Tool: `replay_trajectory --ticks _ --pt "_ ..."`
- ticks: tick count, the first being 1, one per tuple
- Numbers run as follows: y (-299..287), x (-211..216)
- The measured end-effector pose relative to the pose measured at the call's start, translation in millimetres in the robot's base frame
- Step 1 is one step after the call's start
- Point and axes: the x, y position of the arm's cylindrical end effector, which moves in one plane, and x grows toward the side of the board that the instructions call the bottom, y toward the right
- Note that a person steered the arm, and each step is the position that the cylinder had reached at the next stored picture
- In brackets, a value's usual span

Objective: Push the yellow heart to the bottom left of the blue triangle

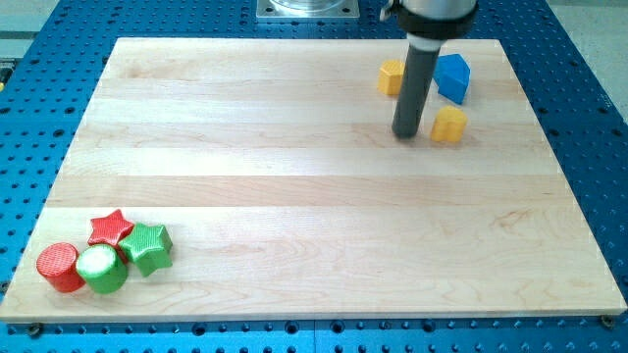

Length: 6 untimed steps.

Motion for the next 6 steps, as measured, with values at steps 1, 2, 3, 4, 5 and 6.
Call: replay_trajectory --ticks 1,2,3,4,5,6 --pt "44 7" --pt "71 -33" --pt "78 -21" --pt "151 -15" --pt "171 -75" --pt "143 -83"
